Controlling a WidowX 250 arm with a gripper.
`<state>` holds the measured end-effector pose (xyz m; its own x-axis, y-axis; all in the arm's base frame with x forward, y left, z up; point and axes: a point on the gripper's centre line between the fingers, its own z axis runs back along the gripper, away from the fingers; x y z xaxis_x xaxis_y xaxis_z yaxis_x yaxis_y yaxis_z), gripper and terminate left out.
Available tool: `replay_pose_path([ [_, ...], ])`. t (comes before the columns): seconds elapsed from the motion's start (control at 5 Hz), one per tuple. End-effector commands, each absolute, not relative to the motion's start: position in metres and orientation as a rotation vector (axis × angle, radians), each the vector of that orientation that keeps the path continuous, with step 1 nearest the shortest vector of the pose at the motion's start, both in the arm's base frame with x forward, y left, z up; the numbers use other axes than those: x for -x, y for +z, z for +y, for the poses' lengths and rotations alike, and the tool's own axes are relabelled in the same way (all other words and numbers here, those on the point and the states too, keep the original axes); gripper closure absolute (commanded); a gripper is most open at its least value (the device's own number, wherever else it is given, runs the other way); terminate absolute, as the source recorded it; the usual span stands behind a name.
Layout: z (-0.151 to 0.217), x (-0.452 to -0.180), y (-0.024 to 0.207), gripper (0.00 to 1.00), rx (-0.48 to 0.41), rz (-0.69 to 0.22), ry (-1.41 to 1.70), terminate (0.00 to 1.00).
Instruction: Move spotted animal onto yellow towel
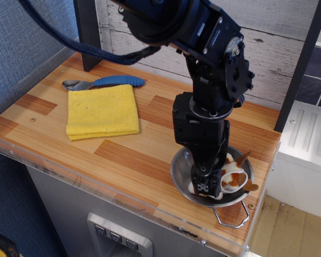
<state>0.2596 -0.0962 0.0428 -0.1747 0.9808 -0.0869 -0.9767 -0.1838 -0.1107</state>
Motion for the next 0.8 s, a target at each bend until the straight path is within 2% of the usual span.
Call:
replay_pose_path([
  [0.0,-0.085,-0.259,0.039,0.0,0.153,-0.065,1.775,0.0],
  [0.4,-0.087,-0.261,0.029,0.0,0.101,-0.081,1.768,0.0],
  [0.6,-0.091,-0.263,0.027,1.0,0.106,-0.101,1.761,0.0],
])
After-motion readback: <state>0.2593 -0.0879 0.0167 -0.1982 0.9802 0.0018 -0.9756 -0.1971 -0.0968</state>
